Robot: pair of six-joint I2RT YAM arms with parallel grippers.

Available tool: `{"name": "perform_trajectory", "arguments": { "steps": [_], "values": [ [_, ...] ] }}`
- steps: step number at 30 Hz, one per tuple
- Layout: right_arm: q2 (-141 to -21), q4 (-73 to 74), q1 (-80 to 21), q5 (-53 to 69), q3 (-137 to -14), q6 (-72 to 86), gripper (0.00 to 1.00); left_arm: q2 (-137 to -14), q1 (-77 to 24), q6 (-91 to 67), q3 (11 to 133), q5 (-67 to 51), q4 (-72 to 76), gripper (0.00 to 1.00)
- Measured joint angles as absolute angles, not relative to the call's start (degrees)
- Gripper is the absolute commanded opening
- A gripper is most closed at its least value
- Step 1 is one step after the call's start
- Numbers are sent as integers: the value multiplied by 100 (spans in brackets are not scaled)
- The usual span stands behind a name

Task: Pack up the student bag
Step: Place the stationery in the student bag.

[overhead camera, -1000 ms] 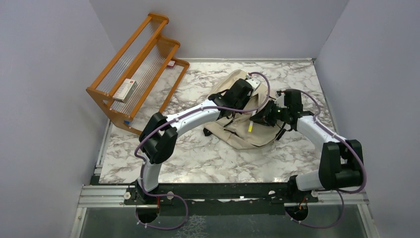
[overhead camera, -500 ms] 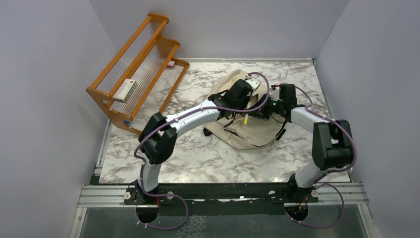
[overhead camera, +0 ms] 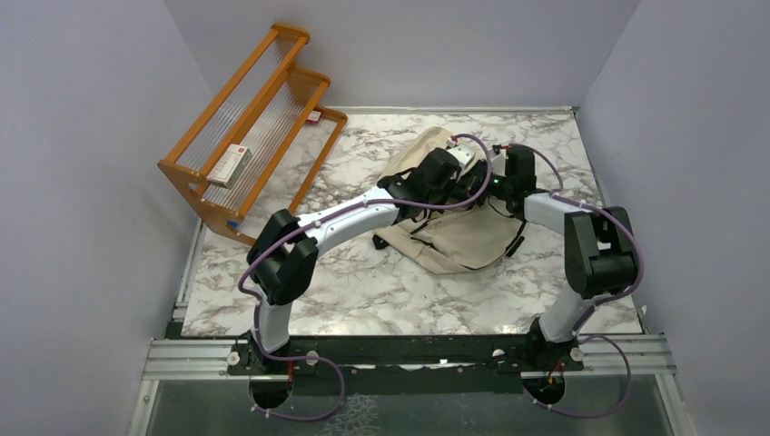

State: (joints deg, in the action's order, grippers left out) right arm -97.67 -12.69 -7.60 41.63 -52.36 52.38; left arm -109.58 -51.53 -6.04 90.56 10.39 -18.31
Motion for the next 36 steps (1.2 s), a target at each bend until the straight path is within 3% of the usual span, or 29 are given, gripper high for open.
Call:
{"name": "perform_trajectory", "arguments": {
  "steps": [6,12,16,27,31,36],
  "values": [
    [-10116,-1728,-1083,3920,-5330,5402,4,-10916,-5151,-666,9028,1004,-1817,0],
    [-10239,-1881,-1398,3695,-5542,5393,28,-10906,-5144,-666,9017,1013,-1813,0],
    [-10241,-1833,-1431,3546,-5548,5304,36,-10881,-5133,-683,9008,1013,-1815,0],
    [-10007,-1575,-1433,3234,-5472,4939,38,-10873,-5140,-683,8980,1013,-1806,0],
    [-9474,-1155,-1435,2936,-5352,4650,38,-10807,-5146,-705,8901,1033,-1780,0],
    [-8576,-440,-1461,2447,-5218,4217,38,-10787,-5148,-808,8888,1092,-1737,7]
  ]
}}
